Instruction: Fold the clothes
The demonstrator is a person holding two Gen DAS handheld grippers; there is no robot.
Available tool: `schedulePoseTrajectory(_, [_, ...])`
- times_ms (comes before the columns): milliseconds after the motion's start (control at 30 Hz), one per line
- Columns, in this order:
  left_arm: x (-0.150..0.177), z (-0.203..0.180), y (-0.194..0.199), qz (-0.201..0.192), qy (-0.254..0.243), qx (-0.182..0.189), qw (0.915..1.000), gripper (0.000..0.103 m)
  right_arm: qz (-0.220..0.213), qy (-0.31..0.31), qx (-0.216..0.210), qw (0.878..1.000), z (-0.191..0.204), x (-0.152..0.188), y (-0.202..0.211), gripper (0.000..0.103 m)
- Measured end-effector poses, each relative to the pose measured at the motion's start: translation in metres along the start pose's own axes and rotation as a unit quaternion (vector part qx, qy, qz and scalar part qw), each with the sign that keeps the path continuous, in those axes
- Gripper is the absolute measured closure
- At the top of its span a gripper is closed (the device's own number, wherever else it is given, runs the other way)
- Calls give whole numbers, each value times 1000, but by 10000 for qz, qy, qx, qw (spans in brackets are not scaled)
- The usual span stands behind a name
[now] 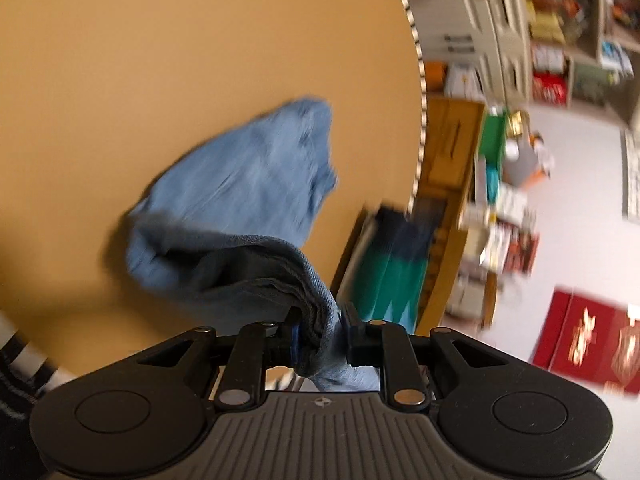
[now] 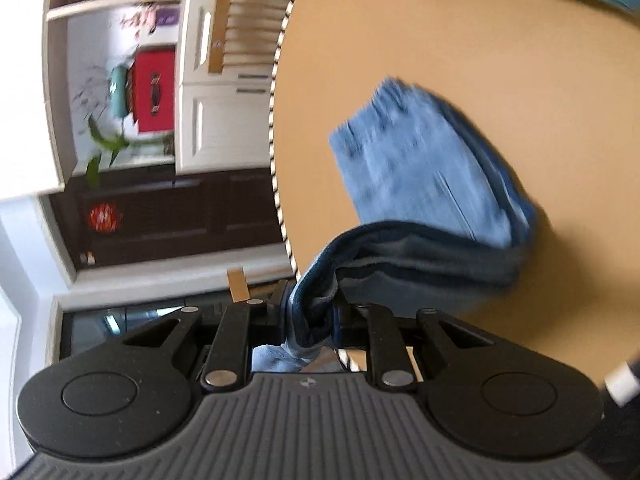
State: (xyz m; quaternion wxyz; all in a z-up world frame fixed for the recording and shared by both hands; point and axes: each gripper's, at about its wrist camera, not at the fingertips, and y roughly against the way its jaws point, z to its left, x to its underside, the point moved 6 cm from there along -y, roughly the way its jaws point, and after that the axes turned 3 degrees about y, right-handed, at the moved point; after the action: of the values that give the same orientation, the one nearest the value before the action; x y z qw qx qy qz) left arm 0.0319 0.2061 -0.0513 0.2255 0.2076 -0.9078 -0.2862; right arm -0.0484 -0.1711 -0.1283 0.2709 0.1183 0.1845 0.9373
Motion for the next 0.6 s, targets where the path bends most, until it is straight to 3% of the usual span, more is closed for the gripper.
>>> schedulePoseTrajectory(200, [-75,-22,-62,-384,562,-316,9972,81,-134,-582,310,9977,-24,-78,-58,83])
schedulePoseTrajectory(333, [-111,-1,-104,-472,1178,-566,9903,77,-170,-1219,590,9906,-60,-101,-94,79])
schedulePoseTrajectory(367, [-117,3,-111,-480,1309,-578,9885,74,-177,-1374,608,9885,-69,-104,-101,73])
schedulePoseTrajectory(400, [-123,8,-117,-487,1446,-583,9866,69,-186,-1530,565,9864,-76,-106,-107,69])
schedulePoseTrajectory(467, [-129,10,-122,-447,1669,-445,9840,56,-189,-1663,387,9851,-80,-109,-114,51])
schedulePoseTrajectory(533, [-135,8,-125,-375,1812,-243,9824,38,-213,-1505,309,9879,-76,-111,-117,48])
schedulePoseTrajectory(600, [-143,-2,-122,-394,1733,-6,9841,29,-385,-1171,362,9917,-67,-115,-113,47])
